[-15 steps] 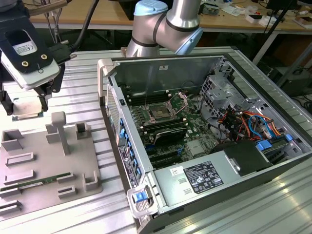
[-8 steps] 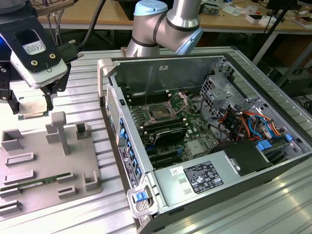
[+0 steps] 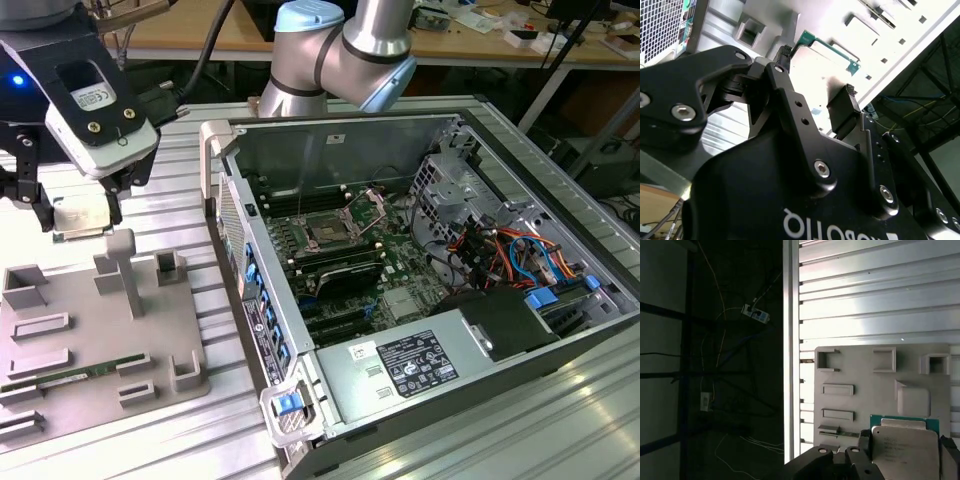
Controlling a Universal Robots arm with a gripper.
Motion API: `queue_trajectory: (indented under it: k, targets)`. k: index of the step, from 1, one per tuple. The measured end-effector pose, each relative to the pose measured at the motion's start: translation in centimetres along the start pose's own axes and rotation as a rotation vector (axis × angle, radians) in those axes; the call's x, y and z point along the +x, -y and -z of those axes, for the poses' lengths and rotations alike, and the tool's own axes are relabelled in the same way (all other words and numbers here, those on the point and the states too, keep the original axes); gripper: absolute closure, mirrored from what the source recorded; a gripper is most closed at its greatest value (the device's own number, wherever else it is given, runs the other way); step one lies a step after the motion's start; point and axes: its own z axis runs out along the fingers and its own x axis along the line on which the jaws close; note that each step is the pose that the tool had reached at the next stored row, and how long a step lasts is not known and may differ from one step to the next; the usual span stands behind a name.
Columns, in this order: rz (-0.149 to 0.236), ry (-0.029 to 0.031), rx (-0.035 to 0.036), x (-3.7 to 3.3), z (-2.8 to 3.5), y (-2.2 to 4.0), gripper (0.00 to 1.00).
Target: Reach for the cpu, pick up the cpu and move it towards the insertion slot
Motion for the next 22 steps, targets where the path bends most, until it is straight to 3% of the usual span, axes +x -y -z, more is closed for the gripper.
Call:
queue_trajectory:
  k: [22]
  targets:
    - [0.0, 0.0, 0.0001, -3.3, 0.04, -0.09, 0.45]
